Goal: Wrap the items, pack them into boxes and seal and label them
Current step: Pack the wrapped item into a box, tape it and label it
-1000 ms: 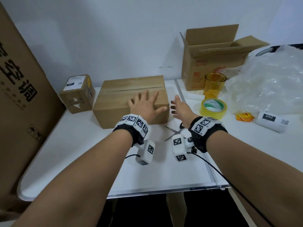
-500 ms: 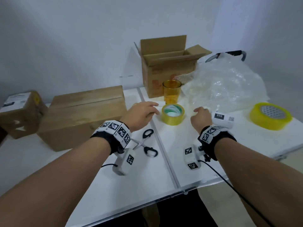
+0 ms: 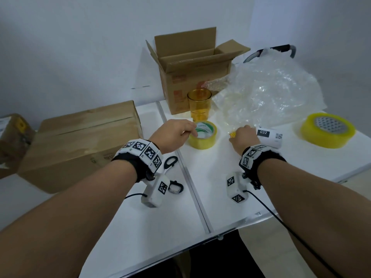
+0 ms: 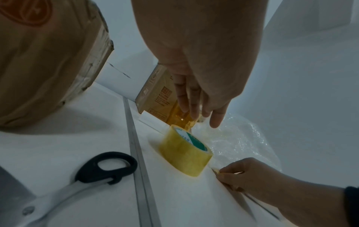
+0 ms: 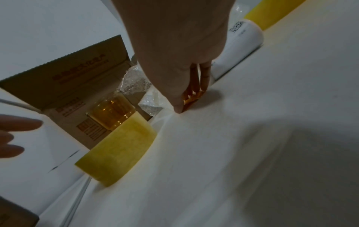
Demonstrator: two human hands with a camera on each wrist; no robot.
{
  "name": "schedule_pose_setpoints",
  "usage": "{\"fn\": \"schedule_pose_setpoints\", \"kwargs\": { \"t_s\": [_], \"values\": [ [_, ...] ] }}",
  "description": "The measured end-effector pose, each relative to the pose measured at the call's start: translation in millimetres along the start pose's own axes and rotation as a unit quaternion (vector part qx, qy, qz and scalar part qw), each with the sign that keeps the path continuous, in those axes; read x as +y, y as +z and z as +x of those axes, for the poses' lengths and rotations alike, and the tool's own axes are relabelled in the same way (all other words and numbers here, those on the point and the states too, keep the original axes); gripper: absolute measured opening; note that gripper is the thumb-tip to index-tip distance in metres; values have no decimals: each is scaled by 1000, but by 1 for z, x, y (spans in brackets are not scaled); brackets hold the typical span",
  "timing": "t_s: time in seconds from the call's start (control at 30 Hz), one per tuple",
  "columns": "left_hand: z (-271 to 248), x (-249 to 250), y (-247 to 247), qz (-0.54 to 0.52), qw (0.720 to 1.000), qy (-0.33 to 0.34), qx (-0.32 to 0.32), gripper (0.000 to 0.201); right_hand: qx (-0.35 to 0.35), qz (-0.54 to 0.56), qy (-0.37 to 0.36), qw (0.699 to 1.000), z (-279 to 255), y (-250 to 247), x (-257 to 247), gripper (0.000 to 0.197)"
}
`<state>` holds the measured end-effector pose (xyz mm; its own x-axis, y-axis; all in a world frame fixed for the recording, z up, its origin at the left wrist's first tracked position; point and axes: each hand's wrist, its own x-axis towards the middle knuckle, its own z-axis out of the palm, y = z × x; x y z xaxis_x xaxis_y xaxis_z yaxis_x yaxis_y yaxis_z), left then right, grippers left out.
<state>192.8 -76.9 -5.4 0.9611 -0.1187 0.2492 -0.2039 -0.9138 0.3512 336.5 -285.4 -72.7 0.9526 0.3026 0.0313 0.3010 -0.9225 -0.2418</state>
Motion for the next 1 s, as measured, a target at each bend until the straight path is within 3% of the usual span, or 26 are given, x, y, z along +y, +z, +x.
{"fn": "schedule_pose_setpoints", "kwargs": {
  "t_s": [0.27,0.4,0.6,0.7,0.9,0.97,1.0],
  "values": [
    [-5,4,-1,-23,1000,-5,-2,28,9,3,-38,999,-9,-8,-8,9],
    [-9,9,-6,-34,999,-17,4,28,48,101,-7,994,-16,-9,-4,15],
    [-16,17,-9,-88,994,-59,10,27,-15,164,32,986,-28,-6,3,32],
    [-22,22,-10,-103,992,-74,6,27,-11,181,54,982,-34,-14,5,27],
    [-33,32,-17,-165,975,-149,5,30,98,292,34,951,-46,-32,-15,34],
    [-35,35,-21,-242,954,-178,24,25,148,328,-2,933,-53,-44,-36,35],
    [-37,37,-23,-305,930,-202,35,23,162,340,-28,926,-59,-51,-49,32]
  ]
}}
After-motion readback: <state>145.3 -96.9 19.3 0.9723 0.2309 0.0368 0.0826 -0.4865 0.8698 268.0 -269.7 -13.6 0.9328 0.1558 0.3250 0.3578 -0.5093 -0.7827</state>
